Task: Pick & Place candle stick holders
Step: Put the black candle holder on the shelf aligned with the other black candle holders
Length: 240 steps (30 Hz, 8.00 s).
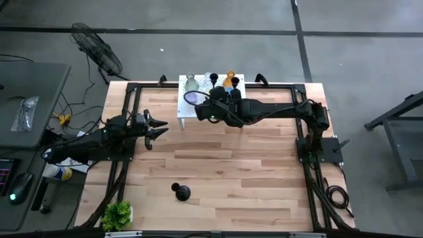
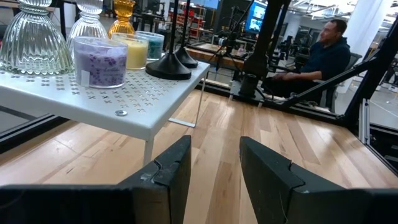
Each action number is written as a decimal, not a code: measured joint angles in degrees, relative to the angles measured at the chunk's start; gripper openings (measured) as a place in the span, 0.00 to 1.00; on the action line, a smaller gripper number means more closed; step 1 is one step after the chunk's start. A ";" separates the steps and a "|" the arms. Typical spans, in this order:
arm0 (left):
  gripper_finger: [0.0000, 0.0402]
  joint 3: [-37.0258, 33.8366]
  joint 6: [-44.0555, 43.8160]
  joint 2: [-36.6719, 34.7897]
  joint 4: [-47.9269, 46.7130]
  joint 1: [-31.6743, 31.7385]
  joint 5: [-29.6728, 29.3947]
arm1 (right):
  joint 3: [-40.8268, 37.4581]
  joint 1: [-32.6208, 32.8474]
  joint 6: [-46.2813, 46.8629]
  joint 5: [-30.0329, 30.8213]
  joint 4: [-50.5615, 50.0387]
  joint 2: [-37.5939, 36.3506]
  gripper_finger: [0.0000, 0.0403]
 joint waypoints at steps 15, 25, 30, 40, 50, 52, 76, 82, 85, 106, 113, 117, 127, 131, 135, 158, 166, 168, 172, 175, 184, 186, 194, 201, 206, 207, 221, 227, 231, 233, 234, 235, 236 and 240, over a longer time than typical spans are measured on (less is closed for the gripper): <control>0.33 0.00 0.00 0.01 0.00 0.01 0.00 | 0.00 0.79 7.11 -8.03 -3.52 -0.06 0.47; 0.33 0.00 0.00 0.00 0.00 0.01 0.00 | 0.00 1.62 7.03 -11.87 -6.46 -0.38 0.47; 0.33 0.00 0.01 0.01 -0.02 0.01 0.00 | -0.02 2.68 0.43 -14.49 -8.74 -1.26 0.47; 0.33 0.00 0.00 0.00 0.00 0.01 0.02 | -8.60 5.16 -7.86 -23.90 -2.68 -5.55 0.47; 0.33 0.00 -0.02 0.00 0.00 0.01 0.00 | -27.32 6.49 -7.96 -30.12 15.40 -15.03 0.46; 0.33 0.00 0.01 0.01 0.00 0.02 0.00 | -31.23 6.72 -8.02 -30.44 19.10 -17.31 0.45; 0.33 0.00 -0.01 0.01 0.00 0.01 0.02 | -77.36 6.75 -17.25 -30.72 39.26 -59.90 0.12; 0.33 0.00 0.00 0.00 -0.01 0.00 0.02 | -88.26 6.75 -17.22 -30.87 41.28 -73.34 0.11; 0.33 0.00 0.00 0.00 -0.01 0.00 0.02 | -91.85 6.75 -17.22 -30.91 41.16 -78.79 0.11; 0.33 0.00 -0.01 0.01 0.00 0.00 0.00 | -102.58 6.75 -29.51 -33.80 43.16 -101.17 0.10; 0.33 0.00 0.01 0.00 -0.02 0.01 0.00 | -103.32 6.74 -31.43 -38.25 42.96 -104.44 0.10; 0.33 0.00 -0.01 0.01 0.00 0.00 0.00 | -103.32 5.70 -33.31 -40.36 42.42 -105.32 0.10; 0.33 0.00 -0.01 0.00 -0.01 0.00 0.00 | -103.36 -0.17 -33.61 -47.97 40.85 -105.29 0.10; 0.33 0.00 0.01 0.00 -0.02 0.02 0.00 | -103.36 0.11 -33.51 -48.00 40.84 -105.29 0.10; 0.33 0.00 0.00 0.00 -0.01 0.02 0.00 | -103.36 1.27 -33.16 -47.89 40.83 -105.29 0.10; 0.33 0.00 -0.02 0.00 -0.02 0.02 0.00 | -103.43 1.62 -33.14 -47.63 40.90 -104.68 0.10; 0.33 0.00 0.00 0.00 -0.01 0.00 -0.01 | -103.45 1.62 -33.14 -47.61 40.94 -104.68 0.10; 0.33 0.00 -0.01 0.00 -0.02 0.00 0.00 | -103.45 1.62 -33.14 -47.61 40.94 -104.68 0.10; 0.33 0.00 -0.02 0.00 0.16 0.01 -0.01 | -103.45 1.62 -33.14 -47.61 40.95 -104.65 0.10; 0.33 0.00 -0.02 0.01 0.17 0.00 -0.01 | -103.45 1.62 -33.14 -47.61 40.96 -104.65 0.10; 0.33 0.60 -4.52 0.00 0.23 0.00 4.72 | -103.49 1.60 -33.14 -47.61 40.99 -104.65 0.10; 0.33 1.33 -4.43 0.02 0.18 -0.01 5.51 | -103.49 1.61 -33.14 -47.61 40.99 -104.65 0.10; 0.33 6.66 1.84 2.14 0.19 -0.01 8.53 | -103.49 1.60 -33.14 -47.61 40.99 -104.65 0.10; 0.33 11.95 6.06 11.75 -1.53 -0.01 16.55 | -103.49 1.60 -33.14 -47.59 41.09 -104.65 0.10; 0.33 16.29 9.94 20.82 -2.52 -0.89 26.03 | -103.49 1.60 -33.14 -47.60 41.12 -104.65 0.10; 0.33 16.75 10.93 22.37 -3.03 -1.69 27.41 | -103.49 1.60 -33.14 -47.61 41.12 -104.65 0.10; 0.33 17.44 4.21 33.93 -2.36 -29.93 13.95 | -103.49 1.60 -33.14 -47.61 41.14 -104.65 0.10; 0.33 17.80 0.94 45.84 8.98 -38.18 10.27 | -103.49 1.60 -33.14 -47.61 41.16 -104.65 0.10; 0.33 19.92 0.24 52.96 14.35 -41.02 7.90 | -103.49 1.61 -33.14 -47.61 41.16 -104.65 0.10; 0.33 20.33 0.49 54.98 14.71 -42.57 6.01 | -103.49 1.61 -33.13 -47.61 41.16 -104.68 0.10; 0.33 20.33 0.47 55.61 14.46 -43.22 4.68 | -103.49 1.61 -33.14 -47.61 41.16 -104.68 0.10; 0.33 20.33 0.28 56.14 14.02 -43.84 3.66 | -103.49 1.60 -33.14 -47.61 41.16 -104.68 0.10; 0.33 20.33 -0.04 56.58 13.89 -44.52 2.83 | -103.49 1.60 -33.14 -47.61 41.16 -104.68 0.10; 0.33 20.33 -0.19 58.34 16.09 -46.48 2.93 | -103.49 1.60 -33.14 -47.61 41.16 -104.67 0.10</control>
